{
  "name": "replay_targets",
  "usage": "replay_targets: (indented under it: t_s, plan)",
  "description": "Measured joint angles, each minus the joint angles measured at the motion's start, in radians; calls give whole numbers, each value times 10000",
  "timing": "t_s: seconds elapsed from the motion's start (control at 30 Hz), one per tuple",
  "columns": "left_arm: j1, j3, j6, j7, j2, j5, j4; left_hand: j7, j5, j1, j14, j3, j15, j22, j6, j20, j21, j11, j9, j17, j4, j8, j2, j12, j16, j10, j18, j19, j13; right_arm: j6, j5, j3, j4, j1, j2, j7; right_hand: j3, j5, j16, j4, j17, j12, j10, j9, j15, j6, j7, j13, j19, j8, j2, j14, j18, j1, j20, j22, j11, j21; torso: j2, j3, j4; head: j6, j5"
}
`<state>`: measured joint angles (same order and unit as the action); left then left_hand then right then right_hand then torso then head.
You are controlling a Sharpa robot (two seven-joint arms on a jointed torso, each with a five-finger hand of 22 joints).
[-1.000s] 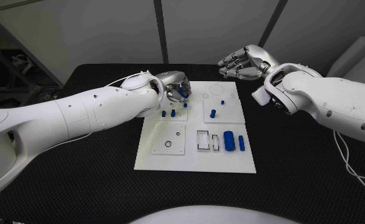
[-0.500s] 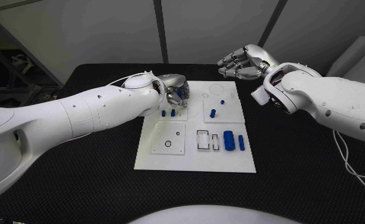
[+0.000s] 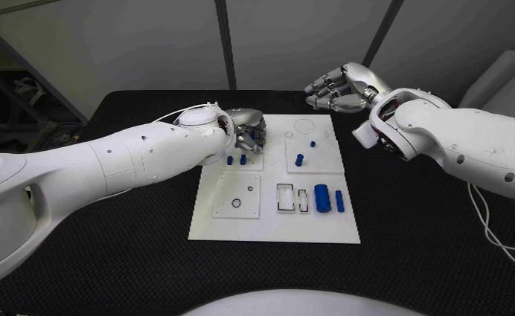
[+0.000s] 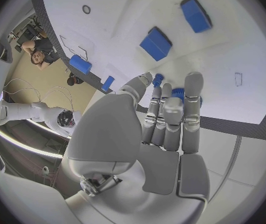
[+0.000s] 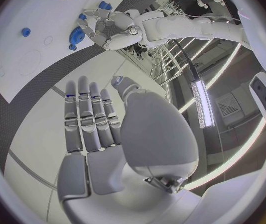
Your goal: Assemble the parts on the task board
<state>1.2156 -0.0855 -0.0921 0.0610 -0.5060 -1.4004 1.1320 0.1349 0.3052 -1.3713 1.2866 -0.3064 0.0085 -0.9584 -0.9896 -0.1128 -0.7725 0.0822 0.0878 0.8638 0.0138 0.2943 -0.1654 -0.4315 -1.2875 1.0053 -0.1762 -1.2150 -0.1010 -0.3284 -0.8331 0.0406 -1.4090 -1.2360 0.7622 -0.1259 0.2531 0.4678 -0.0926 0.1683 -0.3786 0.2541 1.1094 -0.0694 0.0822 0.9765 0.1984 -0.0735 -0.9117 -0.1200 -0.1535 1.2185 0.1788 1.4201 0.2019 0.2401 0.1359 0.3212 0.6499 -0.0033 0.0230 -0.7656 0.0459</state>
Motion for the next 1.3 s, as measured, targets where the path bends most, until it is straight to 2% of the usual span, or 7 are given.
replay_targets:
  t_s: [0.17, 0.3, 0.33, 0.37, 0.7, 0.97, 1.3]
  plan:
    - [-27, 5, 87, 26, 41, -9, -69, -11, 0, 0, 124, -91, -10, -270, -59, 24, -298, -23, -45, 181, 9, -77, 0, 61, -178, 126, -2, -97, 79, 1, -2, 0, 0, 0, -18, 1, 0, 0, 0, 0, 0, 0, 0, 0, 0, 0, 0, 0, 0, 0, 0, 0, 0, 0, 0, 0, 0, 0, 0, 1, 0, -2, 13]
    - [-39, 25, 110, 38, 74, -16, -125, -11, 0, -106, 229, -241, -45, -561, -130, 52, -644, -55, -76, 395, 68, -136, 106, 64, -344, 263, 13, -240, 122, 2, -4, 0, 1, 0, -24, 1, 0, 0, 0, 0, -1, 0, 0, 0, 0, 0, 0, -1, 0, 0, 0, 0, 1, 0, 0, 1, 0, 0, 0, 1, -4, -7, 14]
    - [-41, 28, 112, 41, 84, -17, -137, -11, 0, -106, 276, -292, -45, -628, -130, 36, -725, -53, -85, 440, 66, -146, 105, 80, -375, 273, 45, -285, 131, 2, -4, 0, 1, 0, -24, 1, 0, 0, 0, 0, -1, 0, 0, 0, 0, 0, 0, -1, 0, 0, 0, 0, 1, 0, 0, 1, 0, 0, 0, 1, -5, -8, 14]
    - [-44, 33, 114, 43, 93, -19, -148, -11, -18, -112, 293, -332, -37, -698, -130, 40, -803, -53, -88, 491, 85, -147, 112, 123, -413, 339, 238, -290, 146, 2, -5, 0, 1, 0, -25, 2, 0, 0, 0, 0, -1, 0, 0, 0, 0, 0, 0, -1, 0, 0, 0, 0, 0, 0, 0, 1, 0, 0, 0, 1, -5, -8, 14]
    - [-58, 53, 126, 74, 146, -25, -223, 25, -86, -361, 556, -954, -87, -1215, -311, 90, -1338, -52, -158, 863, 358, -342, 353, 328, -722, 583, 240, -446, 257, 3, -7, 0, -3, 0, -30, 3, 0, 0, 0, 0, -1, 0, 0, 1, 0, 0, 0, 6, 0, 0, 0, 0, 0, 0, 0, -8, -1, -51, -1, 2, -5, -15, -25]
    - [-63, 61, 130, 56, 153, -15, -232, 95, -127, -478, 645, -1419, -69, -1608, -380, 106, -1746, -33, -172, 940, 620, -454, 342, 385, -834, 751, 240, -462, 300, 3, -9, 0, -3, 0, -34, 5, 0, 4, 0, 0, -2, 0, 1, 1, 0, 0, 0, 8, 0, 0, 0, 0, 0, 0, 0, -9, -1, -51, -1, 2, -13, -16, -27]
    - [-108, 52, -51, -54, -75, -5, 10, 95, -128, -503, 645, -1502, -69, -1763, -451, 126, -1862, -34, -179, 950, 648, -504, 367, 525, -834, 814, 238, -481, 311, 4, -10, 0, 1, 0, -38, 5, 30, 37, 0, 30, -2, 0, 1, 1, 0, 0, 0, 7, 0, 0, 0, 1, 0, 0, 0, -8, -1, -51, -6, 2, -16, 12, 1]
